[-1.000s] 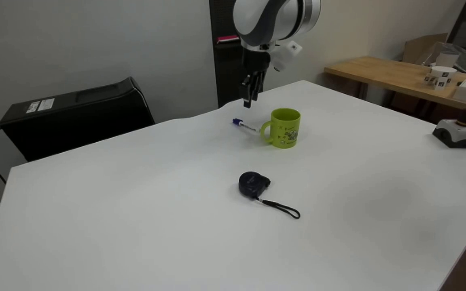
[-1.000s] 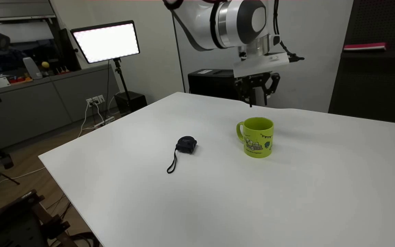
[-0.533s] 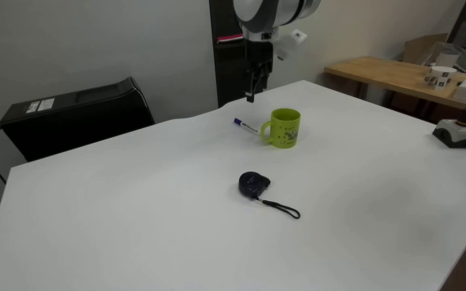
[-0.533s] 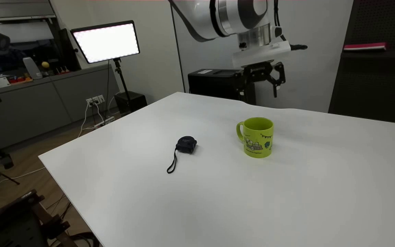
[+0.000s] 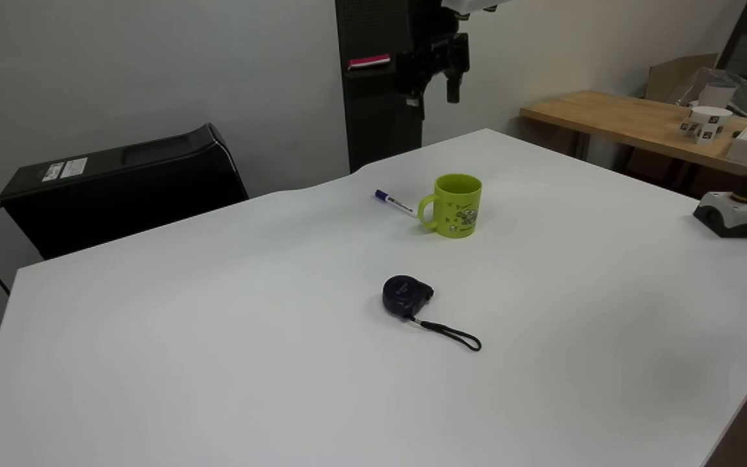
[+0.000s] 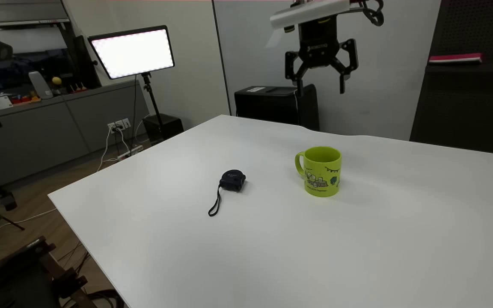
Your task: Take the marker out of the yellow mug
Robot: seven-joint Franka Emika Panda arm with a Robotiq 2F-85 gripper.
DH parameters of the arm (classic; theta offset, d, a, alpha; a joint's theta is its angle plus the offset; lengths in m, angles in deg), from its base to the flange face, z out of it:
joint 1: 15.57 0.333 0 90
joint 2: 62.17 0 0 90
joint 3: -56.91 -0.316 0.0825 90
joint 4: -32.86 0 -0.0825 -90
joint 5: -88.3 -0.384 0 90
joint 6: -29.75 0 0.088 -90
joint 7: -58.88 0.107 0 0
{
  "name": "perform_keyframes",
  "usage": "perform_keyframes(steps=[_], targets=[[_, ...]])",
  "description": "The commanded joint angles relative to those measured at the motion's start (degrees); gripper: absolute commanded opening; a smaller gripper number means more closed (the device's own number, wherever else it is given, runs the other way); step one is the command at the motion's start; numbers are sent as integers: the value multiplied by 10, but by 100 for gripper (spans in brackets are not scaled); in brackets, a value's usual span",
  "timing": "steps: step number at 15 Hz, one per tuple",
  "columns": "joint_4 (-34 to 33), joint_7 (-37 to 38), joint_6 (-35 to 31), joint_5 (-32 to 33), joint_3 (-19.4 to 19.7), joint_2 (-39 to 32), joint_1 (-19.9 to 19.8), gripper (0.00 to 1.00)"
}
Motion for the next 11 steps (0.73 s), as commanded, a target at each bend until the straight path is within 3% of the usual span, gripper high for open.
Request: perform_keyframes(steps=[1, 4, 5, 11], targets=[[32, 93, 15, -36, -2, 31, 3, 100], [52, 109, 12, -73, -12, 43, -1, 100], [20, 84, 9, -56, -6, 17, 0, 100], [33, 88, 9, -67, -10, 24, 0, 100]])
